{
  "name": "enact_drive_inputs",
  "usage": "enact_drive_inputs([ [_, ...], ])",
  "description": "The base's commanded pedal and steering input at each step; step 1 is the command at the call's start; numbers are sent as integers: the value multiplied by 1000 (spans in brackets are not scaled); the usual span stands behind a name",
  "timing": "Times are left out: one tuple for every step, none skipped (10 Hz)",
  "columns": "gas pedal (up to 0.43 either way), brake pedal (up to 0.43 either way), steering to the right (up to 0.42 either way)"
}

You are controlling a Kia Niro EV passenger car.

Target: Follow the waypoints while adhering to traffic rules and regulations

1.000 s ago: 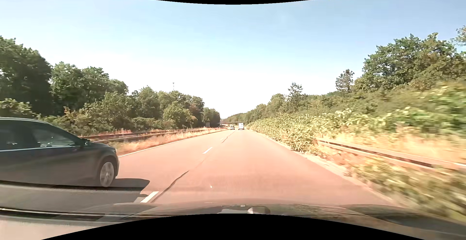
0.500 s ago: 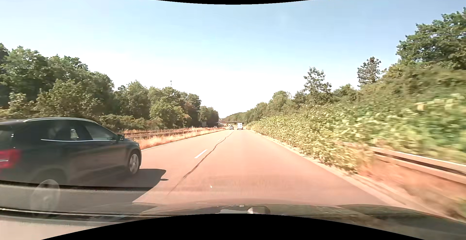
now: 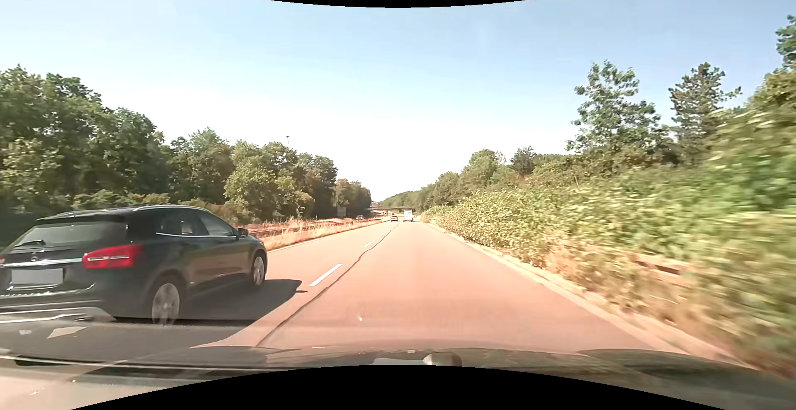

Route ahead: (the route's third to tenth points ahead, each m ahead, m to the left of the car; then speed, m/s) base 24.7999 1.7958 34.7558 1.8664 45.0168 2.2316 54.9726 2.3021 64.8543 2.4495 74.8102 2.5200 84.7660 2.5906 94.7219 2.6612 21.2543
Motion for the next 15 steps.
enact_drive_inputs([
  [79, 0, 1],
  [79, 0, 1],
  [79, 0, 1],
  [67, 0, 1],
  [67, 0, 1],
  [67, 0, 0],
  [67, 0, 0],
  [67, 0, -1],
  [67, 0, -1],
  [67, 0, -1],
  [67, 0, -1],
  [67, 0, -1],
  [67, 0, -1],
  [67, 0, -1],
  [67, 0, -1],
])
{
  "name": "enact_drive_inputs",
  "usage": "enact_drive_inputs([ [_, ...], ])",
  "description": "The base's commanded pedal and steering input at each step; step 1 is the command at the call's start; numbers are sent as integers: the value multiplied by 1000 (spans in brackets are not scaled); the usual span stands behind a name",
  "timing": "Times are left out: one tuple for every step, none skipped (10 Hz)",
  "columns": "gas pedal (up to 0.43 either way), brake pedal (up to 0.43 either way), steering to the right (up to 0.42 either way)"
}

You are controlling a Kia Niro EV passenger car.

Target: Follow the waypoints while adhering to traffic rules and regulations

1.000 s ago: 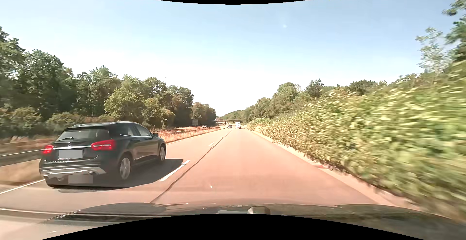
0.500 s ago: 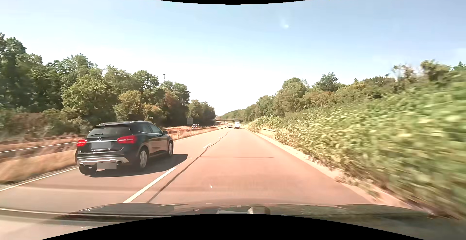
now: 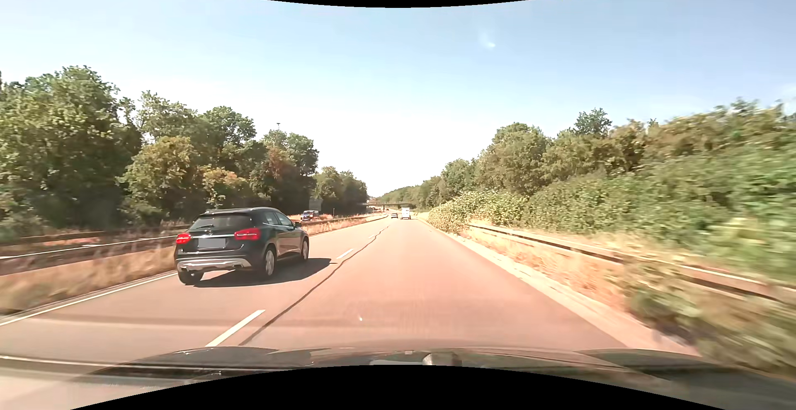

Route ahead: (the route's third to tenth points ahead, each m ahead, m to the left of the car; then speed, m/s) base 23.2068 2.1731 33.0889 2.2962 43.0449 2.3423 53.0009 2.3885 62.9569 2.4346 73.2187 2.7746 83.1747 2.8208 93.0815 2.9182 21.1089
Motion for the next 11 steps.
enact_drive_inputs([
  [67, 0, -1],
  [47, 0, -1],
  [39, 0, -1],
  [39, 0, -1],
  [39, 0, -1],
  [39, 0, -1],
  [39, 0, -1],
  [39, 0, -1],
  [39, 0, -1],
  [39, 0, -1],
  [39, 0, -1],
])
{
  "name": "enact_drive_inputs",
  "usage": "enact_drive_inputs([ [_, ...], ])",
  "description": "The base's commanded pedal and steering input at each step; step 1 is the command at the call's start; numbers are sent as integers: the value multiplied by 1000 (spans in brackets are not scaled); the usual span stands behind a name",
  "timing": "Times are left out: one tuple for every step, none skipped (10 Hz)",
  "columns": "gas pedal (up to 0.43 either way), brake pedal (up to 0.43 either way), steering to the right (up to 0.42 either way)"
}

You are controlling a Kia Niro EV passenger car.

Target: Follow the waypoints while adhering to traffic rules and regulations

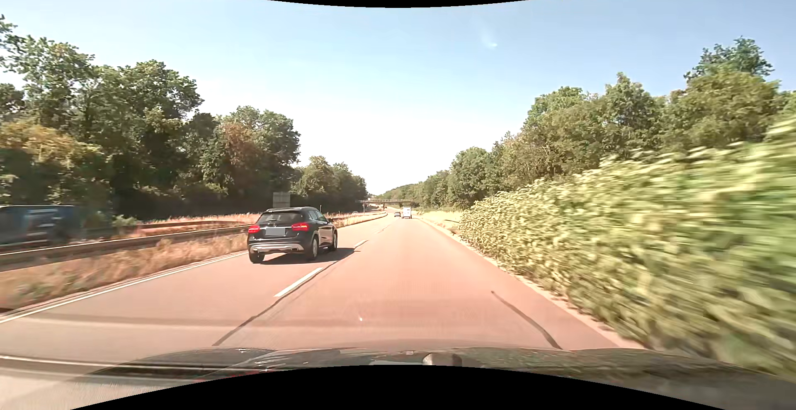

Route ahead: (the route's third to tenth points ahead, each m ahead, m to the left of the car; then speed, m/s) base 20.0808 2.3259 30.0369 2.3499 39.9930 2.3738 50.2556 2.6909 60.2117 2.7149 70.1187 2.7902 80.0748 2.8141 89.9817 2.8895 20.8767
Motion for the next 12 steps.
enact_drive_inputs([
  [39, 0, -1],
  [39, 0, -1],
  [39, 0, -1],
  [39, 0, -1],
  [39, 0, -1],
  [39, 0, -1],
  [39, 0, -1],
  [39, 0, -1],
  [39, 0, -1],
  [39, 0, -1],
  [39, 0, -1],
  [39, 0, -1],
])
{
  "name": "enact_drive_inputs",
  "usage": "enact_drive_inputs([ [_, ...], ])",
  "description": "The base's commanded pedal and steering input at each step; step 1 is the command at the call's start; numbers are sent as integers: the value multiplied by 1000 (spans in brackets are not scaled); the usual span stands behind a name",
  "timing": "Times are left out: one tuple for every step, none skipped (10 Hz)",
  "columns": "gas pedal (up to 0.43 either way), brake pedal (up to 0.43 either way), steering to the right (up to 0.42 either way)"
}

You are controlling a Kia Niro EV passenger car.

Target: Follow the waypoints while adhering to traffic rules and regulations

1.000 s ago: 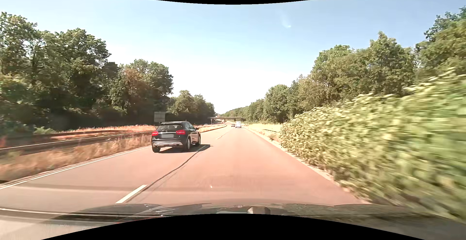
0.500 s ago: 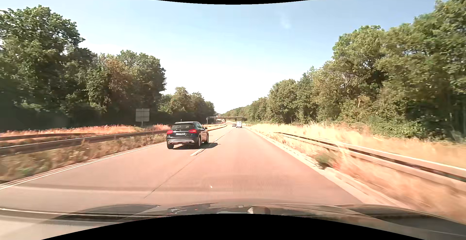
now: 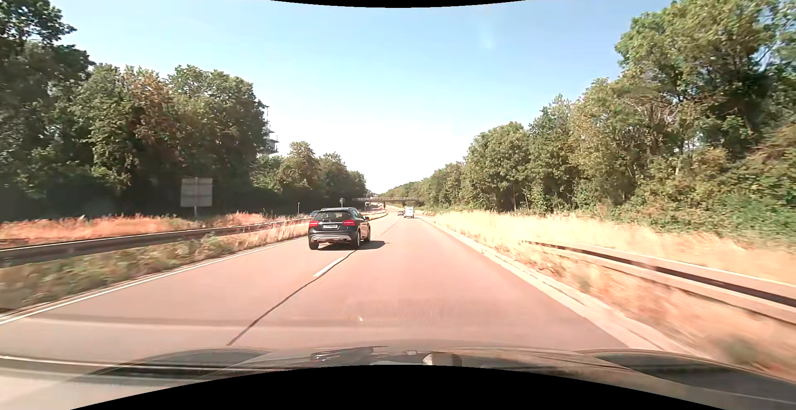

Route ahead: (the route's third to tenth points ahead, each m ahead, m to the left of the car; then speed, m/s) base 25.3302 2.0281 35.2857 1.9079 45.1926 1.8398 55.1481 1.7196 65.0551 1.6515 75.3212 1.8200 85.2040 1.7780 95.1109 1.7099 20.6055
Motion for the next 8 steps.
enact_drive_inputs([
  [39, 0, -1],
  [39, 0, -1],
  [47, 0, -1],
  [47, 0, -1],
  [47, 0, -1],
  [47, 0, -1],
  [47, 0, 0],
  [47, 0, 0],
])
